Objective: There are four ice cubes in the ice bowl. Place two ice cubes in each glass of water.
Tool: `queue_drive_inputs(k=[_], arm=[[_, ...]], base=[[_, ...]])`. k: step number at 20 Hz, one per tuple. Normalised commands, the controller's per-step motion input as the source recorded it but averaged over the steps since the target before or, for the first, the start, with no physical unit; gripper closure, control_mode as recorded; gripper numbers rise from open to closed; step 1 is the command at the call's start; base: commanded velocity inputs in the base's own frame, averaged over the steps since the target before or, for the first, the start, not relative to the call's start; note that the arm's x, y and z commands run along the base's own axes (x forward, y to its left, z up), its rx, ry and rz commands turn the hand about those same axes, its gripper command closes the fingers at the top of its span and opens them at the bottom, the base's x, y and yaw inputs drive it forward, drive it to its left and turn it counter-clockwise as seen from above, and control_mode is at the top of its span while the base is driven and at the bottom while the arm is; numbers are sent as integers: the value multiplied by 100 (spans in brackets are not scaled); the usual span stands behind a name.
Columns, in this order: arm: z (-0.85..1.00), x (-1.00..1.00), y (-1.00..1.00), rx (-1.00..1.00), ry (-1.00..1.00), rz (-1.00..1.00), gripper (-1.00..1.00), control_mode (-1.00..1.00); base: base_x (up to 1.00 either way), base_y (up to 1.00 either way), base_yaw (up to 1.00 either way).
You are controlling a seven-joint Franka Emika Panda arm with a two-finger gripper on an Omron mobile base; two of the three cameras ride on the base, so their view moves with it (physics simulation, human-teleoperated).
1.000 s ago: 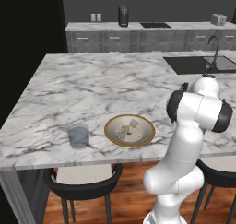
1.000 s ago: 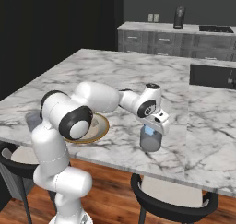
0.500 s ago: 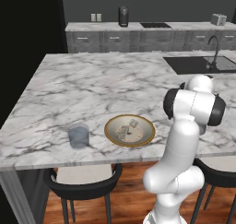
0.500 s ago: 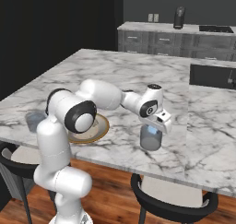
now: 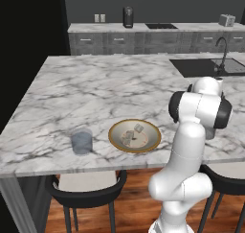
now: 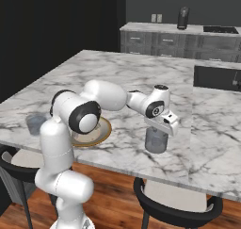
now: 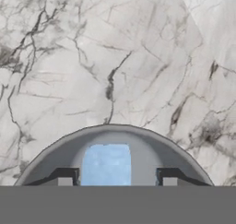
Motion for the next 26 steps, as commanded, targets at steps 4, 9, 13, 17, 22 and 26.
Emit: queue_drive_inputs(k=[4, 9, 13, 17, 22, 26], arm=[[0, 0, -3, 0, 4, 0, -100, -100], [0, 0, 0, -2, 4, 0, 100, -100], [1, -7, 0, -1, 3, 1, 100, -100], [14, -25, 0, 0, 0, 1, 100, -100], [57, -67, -1, 0, -1, 10, 100, -100], [49, -91, 17, 0, -1, 18, 100, -100]], base=[[0, 0, 0], [0, 0, 0], [0, 0, 0], [0, 0, 0], [0, 0, 0], [0, 0, 0]])
